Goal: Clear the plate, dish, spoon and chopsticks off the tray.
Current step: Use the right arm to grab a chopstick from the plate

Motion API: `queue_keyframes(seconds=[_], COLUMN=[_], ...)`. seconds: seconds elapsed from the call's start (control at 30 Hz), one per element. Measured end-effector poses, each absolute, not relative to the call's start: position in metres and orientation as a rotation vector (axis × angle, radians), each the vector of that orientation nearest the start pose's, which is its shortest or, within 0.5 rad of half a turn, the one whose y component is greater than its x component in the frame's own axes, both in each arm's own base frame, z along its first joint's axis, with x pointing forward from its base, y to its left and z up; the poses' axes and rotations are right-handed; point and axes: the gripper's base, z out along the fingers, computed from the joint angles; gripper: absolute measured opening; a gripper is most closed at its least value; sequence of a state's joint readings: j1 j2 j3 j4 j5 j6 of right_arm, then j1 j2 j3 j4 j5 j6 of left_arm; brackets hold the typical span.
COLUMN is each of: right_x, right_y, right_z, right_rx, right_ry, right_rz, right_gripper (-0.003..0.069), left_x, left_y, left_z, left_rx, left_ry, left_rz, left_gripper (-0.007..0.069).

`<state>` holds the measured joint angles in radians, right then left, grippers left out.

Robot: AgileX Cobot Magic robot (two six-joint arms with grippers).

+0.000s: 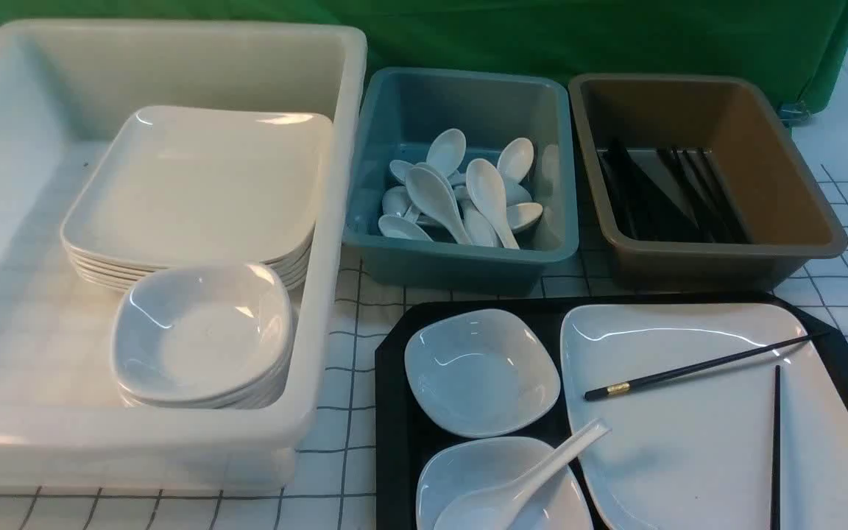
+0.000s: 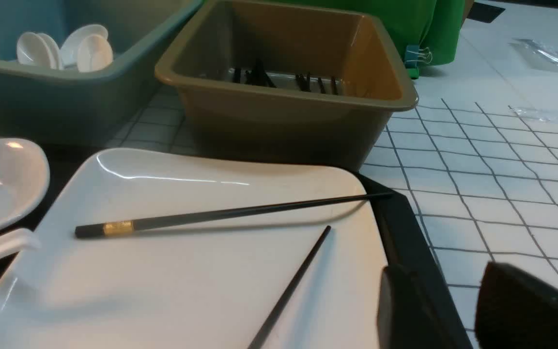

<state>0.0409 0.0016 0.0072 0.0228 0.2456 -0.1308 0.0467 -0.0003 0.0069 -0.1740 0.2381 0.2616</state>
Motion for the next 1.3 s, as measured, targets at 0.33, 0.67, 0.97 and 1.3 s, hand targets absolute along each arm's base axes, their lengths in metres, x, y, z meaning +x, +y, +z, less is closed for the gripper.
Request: queue_keyframes(seconds=[0.33, 0.67, 0.97, 1.3], right_x=[0.056, 0.056, 0.056, 0.057], right_y=[0.003, 0.003, 0.003, 0.003], right_z=[0.188, 0.188, 0.188, 0.205], right_rx=[-0.134, -0.134, -0.134, 0.119], right_ry=[1.733, 1.733, 1.733, 1.542], right_rz=[-0.045, -0.045, -0.045, 0.196], right_gripper=[0.0239, 0.0239, 0.0239, 0.0239], left_x=[0.056, 0.056, 0.056, 0.055], left_y=[-0.001, -0.001, 0.0, 0.007], left_z=[0.19, 0.19, 0.196, 0.219], left_rx=[0.07, 0.076, 0.046, -0.423], left_ry=[1.724, 1.724, 1.658, 1.34], left_rz=[0.068, 0.076, 0.073, -0.348], left_gripper=[0.0005, 0.0005, 0.0005, 0.0005])
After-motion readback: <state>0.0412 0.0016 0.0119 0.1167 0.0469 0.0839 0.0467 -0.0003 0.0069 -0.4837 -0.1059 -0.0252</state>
